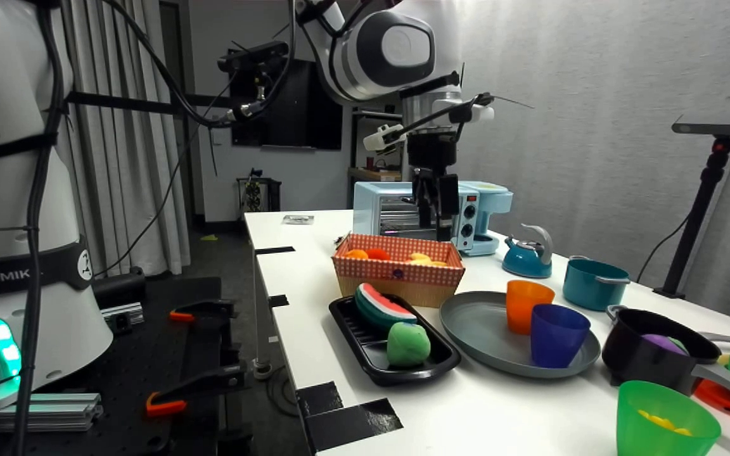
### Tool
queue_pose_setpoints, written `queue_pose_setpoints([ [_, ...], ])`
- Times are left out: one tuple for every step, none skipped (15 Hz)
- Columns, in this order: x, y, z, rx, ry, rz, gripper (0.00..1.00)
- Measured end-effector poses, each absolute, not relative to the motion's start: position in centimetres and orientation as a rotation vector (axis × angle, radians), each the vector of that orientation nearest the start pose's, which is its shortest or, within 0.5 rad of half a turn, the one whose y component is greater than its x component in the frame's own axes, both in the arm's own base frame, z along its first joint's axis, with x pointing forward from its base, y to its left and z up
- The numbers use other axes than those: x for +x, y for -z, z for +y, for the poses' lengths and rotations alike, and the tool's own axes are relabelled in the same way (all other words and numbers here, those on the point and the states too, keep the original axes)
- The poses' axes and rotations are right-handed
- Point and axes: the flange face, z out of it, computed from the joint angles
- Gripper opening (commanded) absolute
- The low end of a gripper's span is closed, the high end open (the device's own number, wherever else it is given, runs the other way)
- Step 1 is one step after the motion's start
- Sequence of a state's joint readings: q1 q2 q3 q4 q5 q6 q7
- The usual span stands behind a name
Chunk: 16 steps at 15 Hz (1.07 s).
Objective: Put the pear plush toy on the oven tray
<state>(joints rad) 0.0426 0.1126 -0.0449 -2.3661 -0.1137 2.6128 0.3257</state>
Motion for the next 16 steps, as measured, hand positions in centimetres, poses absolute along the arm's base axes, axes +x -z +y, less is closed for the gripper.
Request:
queue_pose_setpoints([
  [51.5, -29.0, 0.1, -3.155, 0.234, 0.375, 1.0],
  [51.0, -28.7, 0.0, -3.15, 0.242, 0.383, 1.0],
  [50.5, -28.5, -0.2, -3.145, 0.253, 0.393, 1.0],
  [50.0, -28.3, -0.4, -3.138, 0.266, 0.405, 1.0],
  [49.6, -28.1, -0.8, -3.131, 0.28, 0.42, 1.0],
  [49.2, -27.8, -1.2, -3.122, 0.292, 0.439, 1.0],
  [48.8, -27.6, -1.7, -3.114, 0.305, 0.46, 1.0],
  [48.5, -27.4, -2.2, -3.106, 0.318, 0.48, 1.0],
  [48.2, -27.2, -2.6, -3.099, 0.329, 0.499, 1.0],
  [48.0, -27.1, -3.1, -3.093, 0.34, 0.516, 1.0],
  [47.8, -26.9, -3.5, -3.087, 0.351, 0.532, 1.0],
  [47.6, -26.8, -3.9, -3.081, 0.36, 0.549, 1.0],
  [47.4, -26.7, -4.2, -3.073, 0.368, 0.569, 1.0],
  [47.2, -26.6, -4.5, -3.063, 0.376, 0.59, 1.0],
  [47.1, -26.4, -4.8, -3.052, 0.381, 0.613, 1.0],
  [46.9, -26.3, -5.0, -3.04, 0.386, 0.635, 1.0],
])
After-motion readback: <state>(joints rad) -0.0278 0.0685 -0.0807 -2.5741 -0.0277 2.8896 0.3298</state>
